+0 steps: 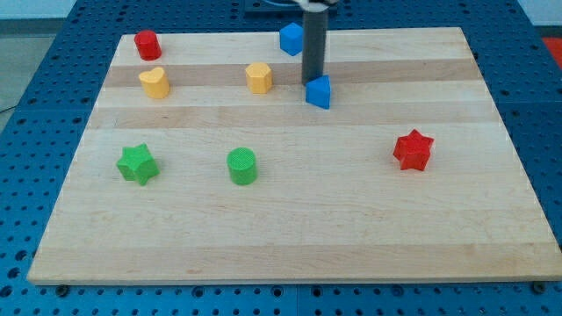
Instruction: Move the blue triangle to the top right
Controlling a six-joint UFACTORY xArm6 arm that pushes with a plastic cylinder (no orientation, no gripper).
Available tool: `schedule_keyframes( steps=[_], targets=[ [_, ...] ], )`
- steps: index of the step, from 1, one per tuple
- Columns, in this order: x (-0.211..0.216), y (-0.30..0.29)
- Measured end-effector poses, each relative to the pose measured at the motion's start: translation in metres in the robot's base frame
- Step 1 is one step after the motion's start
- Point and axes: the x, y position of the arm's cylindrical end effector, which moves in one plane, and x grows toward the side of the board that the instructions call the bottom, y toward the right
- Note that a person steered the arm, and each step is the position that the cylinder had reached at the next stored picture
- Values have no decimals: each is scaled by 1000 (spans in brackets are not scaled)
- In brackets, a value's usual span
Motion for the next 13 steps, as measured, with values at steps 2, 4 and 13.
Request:
schedule_keyframes(
  steps=[2, 4, 13],
  targets=[
    [33, -3],
    [2, 63],
    [-79, 143]
  ],
)
